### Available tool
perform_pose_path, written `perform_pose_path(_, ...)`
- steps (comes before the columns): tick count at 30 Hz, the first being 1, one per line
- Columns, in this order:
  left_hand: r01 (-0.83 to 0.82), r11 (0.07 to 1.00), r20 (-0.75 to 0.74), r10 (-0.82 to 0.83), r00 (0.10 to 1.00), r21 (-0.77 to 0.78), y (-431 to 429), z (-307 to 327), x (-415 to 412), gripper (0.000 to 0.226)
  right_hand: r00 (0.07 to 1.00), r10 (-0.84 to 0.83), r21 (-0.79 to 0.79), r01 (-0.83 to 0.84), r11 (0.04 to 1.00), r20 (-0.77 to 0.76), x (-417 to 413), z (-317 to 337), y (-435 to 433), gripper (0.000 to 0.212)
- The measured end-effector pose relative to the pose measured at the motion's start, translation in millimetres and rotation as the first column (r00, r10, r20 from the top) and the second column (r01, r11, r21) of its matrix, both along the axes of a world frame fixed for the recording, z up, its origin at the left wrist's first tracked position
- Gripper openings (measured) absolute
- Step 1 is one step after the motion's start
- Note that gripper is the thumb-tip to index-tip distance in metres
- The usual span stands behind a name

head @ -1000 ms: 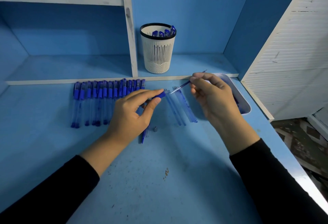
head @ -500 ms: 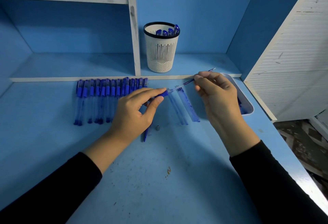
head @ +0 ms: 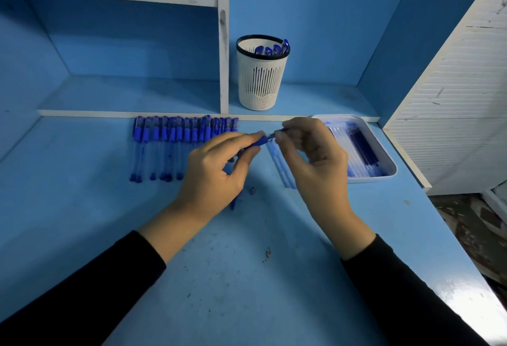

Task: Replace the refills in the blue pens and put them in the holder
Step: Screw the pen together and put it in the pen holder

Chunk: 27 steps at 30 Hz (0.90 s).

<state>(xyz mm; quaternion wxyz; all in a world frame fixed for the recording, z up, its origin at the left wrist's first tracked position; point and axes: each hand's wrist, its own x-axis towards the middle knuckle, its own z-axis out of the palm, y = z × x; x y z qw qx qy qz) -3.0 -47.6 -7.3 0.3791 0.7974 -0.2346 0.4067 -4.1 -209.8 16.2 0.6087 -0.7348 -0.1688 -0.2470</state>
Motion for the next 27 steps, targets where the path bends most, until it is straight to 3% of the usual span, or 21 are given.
perform_pose_path(3, -0.004, 1.0, -0.025, 0.004, 1.0, -0.017, 5.0, 0.6, -6.6, 0.021, 0.996, -0.05, -0.037, 0.053, 0.998, 0.067, -2.2, 0.4, 0.3, 0.011)
perform_pose_path(6, 0.001, 1.0, -0.048, -0.002, 0.999, -0.019, 11.0, 2.4, -14.7, 0.021, 0.996, 0.011, -0.06, -0.006, 0.998, 0.086, -6.9, 0.7, 0.6, 0.012)
perform_pose_path(10, 0.017, 0.999, -0.07, -0.019, 0.997, -0.027, 18.2, 4.9, -27.0, 0.022, 0.988, 0.155, -0.058, -0.155, 0.986, 0.0, -13.5, -1.0, 3.7, 0.012)
perform_pose_path(14, 0.024, 0.999, -0.108, -0.028, 0.994, -0.033, 30.7, 3.0, -34.3, 0.022, 0.982, 0.187, -0.072, -0.189, 0.979, -0.036, -17.6, -1.7, 7.9, 0.007)
perform_pose_path(18, 0.039, 0.997, -0.198, -0.051, 0.979, -0.063, 44.2, 0.4, -38.4, 0.021, 0.957, 0.25, 0.001, -0.252, 0.968, -0.148, -20.1, -2.6, 4.7, 0.022)
perform_pose_path(21, 0.05, 0.996, -0.238, -0.065, 0.969, -0.068, 54.2, -2.1, -39.4, 0.021, 0.957, 0.21, -0.182, -0.246, 0.952, -0.199, -17.5, -9.5, -2.1, 0.019)
perform_pose_path(24, 0.057, 0.997, -0.261, -0.068, 0.963, -0.049, 60.8, -5.0, -40.8, 0.022, 0.977, 0.162, -0.485, -0.209, 0.849, -0.139, -15.0, -17.6, -6.1, 0.016)
perform_pose_path(27, 0.057, 0.997, -0.296, -0.07, 0.953, -0.054, 63.6, -6.2, -41.8, 0.023, 0.973, 0.188, -0.614, -0.23, 0.755, -0.133, -13.5, -22.8, -6.1, 0.014)
